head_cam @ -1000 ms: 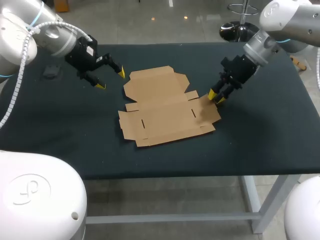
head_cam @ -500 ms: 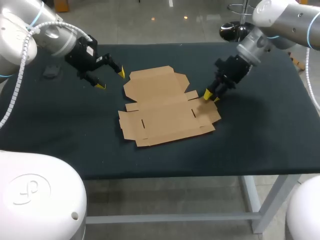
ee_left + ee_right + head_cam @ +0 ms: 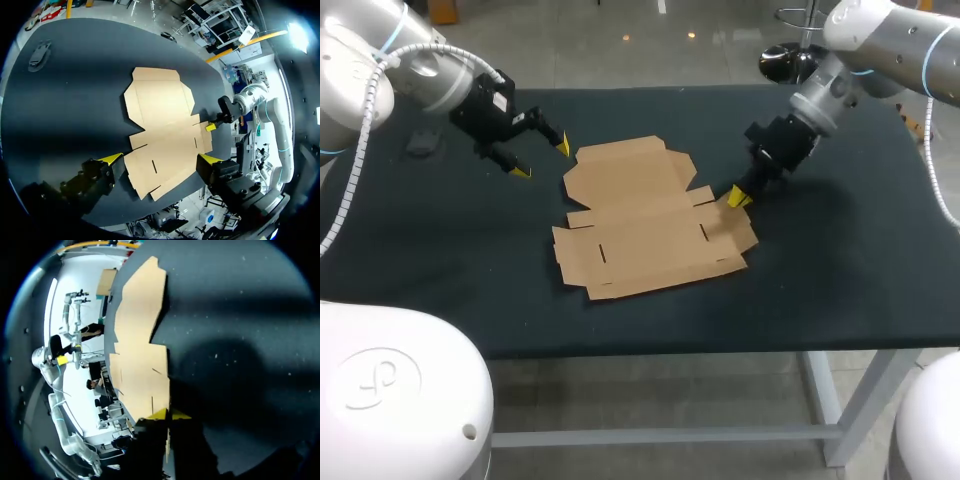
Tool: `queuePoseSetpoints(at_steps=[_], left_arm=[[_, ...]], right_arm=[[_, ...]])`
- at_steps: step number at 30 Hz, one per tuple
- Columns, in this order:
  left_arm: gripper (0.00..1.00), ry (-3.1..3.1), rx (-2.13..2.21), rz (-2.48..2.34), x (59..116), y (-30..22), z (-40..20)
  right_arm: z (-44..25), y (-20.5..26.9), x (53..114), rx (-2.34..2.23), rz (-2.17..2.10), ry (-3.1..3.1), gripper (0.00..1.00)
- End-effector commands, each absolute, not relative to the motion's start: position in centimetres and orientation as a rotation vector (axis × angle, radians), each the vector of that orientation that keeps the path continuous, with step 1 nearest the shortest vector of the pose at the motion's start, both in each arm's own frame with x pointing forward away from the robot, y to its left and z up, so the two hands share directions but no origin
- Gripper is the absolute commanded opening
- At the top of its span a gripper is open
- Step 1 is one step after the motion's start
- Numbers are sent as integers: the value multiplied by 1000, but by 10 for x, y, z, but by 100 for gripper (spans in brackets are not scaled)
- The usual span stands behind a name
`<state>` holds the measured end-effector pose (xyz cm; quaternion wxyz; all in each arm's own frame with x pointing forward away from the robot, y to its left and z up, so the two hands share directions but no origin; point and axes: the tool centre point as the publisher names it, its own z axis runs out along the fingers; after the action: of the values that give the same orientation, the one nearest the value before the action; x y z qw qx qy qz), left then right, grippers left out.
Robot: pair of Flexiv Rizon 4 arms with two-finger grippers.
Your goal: Assemble the packaging by folding the flat box into shape, placing the metal phone stand inside, and closing the box properly
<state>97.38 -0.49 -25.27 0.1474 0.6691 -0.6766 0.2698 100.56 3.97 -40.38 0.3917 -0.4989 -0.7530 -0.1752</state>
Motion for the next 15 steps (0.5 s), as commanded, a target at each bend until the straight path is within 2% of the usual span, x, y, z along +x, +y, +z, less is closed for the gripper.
queuePoseSetpoints(at_steps=[1,15], left_arm=[[100,-1949,1929,768,974,-5,-251],[100,-1949,1929,768,974,-5,-251]], right_arm=[[-400,35,988,-1324,-527,-1902,0],[-391,50,967,-1484,-686,-1855,0]])
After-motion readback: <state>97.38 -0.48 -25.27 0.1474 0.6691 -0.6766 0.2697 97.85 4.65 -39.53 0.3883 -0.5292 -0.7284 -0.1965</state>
